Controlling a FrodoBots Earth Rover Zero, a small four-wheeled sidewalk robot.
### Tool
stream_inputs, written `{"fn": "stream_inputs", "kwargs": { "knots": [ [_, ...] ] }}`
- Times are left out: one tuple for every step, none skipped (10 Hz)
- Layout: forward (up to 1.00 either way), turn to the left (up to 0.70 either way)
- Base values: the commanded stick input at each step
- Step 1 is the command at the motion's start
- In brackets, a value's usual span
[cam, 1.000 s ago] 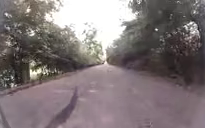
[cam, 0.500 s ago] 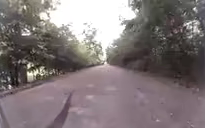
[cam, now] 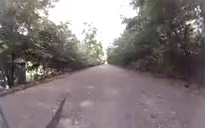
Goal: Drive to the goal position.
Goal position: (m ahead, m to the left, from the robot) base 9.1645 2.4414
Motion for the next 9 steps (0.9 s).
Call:
{"fn": "stream_inputs", "kwargs": {
  "knots": [
    [0.7, 0.0],
    [0.7, -0.1],
    [0.7, -0.14],
    [0.7, -0.16],
    [0.7, -0.13],
    [0.7, -0.09],
    [0.7, -0.06],
    [0.7, -0.02],
    [0.7, 0.0]
  ]
}}
